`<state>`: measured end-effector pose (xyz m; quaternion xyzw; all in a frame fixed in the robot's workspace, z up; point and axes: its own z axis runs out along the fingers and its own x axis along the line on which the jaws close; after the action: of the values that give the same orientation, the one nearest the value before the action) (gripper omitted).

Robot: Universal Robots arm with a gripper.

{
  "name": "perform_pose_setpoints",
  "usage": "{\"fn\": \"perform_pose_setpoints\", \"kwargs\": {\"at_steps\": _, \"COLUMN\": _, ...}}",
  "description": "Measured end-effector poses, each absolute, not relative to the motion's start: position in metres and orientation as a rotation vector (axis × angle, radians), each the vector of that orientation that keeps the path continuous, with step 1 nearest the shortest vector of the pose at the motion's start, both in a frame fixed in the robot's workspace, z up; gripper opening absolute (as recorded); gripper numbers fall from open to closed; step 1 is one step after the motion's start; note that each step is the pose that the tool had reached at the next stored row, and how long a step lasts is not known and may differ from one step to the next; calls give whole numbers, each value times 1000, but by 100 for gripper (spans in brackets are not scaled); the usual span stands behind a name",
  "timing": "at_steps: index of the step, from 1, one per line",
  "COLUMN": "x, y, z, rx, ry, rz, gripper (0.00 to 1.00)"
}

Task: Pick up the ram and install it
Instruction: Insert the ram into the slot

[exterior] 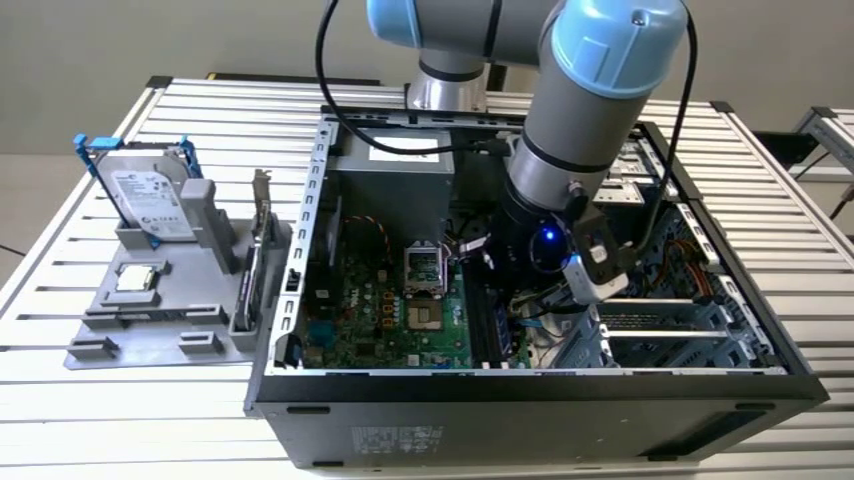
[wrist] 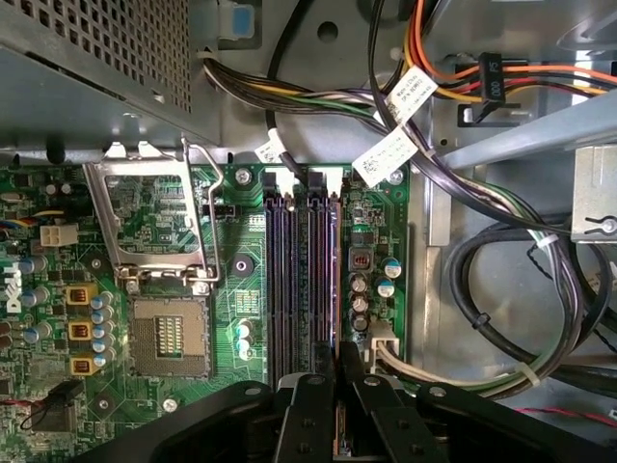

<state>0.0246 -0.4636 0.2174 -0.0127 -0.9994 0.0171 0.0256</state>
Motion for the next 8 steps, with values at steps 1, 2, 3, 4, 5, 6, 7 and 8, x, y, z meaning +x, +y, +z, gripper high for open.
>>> {"fn": "perform_pose_setpoints", "kwargs": {"at_steps": 1, "x": 25, "y": -464, "z": 217, "rx": -39, "ry": -3090, "rz": 53, "gripper": 0}}
{"fn": "perform_pose_setpoints", "kwargs": {"at_steps": 2, "x": 25, "y": -464, "z": 216, "rx": -39, "ry": -3090, "rz": 52, "gripper": 0}}
{"fn": "perform_pose_setpoints", "kwargs": {"at_steps": 3, "x": 25, "y": -464, "z": 216, "rx": -39, "ry": -3090, "rz": 52, "gripper": 0}}
{"fn": "perform_pose_setpoints", "kwargs": {"at_steps": 4, "x": 25, "y": -464, "z": 216, "rx": -39, "ry": -3090, "rz": 53, "gripper": 0}}
{"fn": "perform_pose_setpoints", "kwargs": {"at_steps": 5, "x": 25, "y": -464, "z": 215, "rx": -39, "ry": -3090, "rz": 53, "gripper": 0}}
{"fn": "perform_pose_setpoints", "kwargs": {"at_steps": 6, "x": 25, "y": -464, "z": 215, "rx": -39, "ry": -3090, "rz": 53, "gripper": 0}}
{"fn": "perform_pose_setpoints", "kwargs": {"at_steps": 7, "x": 25, "y": -464, "z": 215, "rx": -39, "ry": -3090, "rz": 53, "gripper": 0}}
{"fn": "perform_pose_setpoints", "kwargs": {"at_steps": 8, "x": 25, "y": -464, "z": 215, "rx": -39, "ry": -3090, "rz": 53, "gripper": 0}}
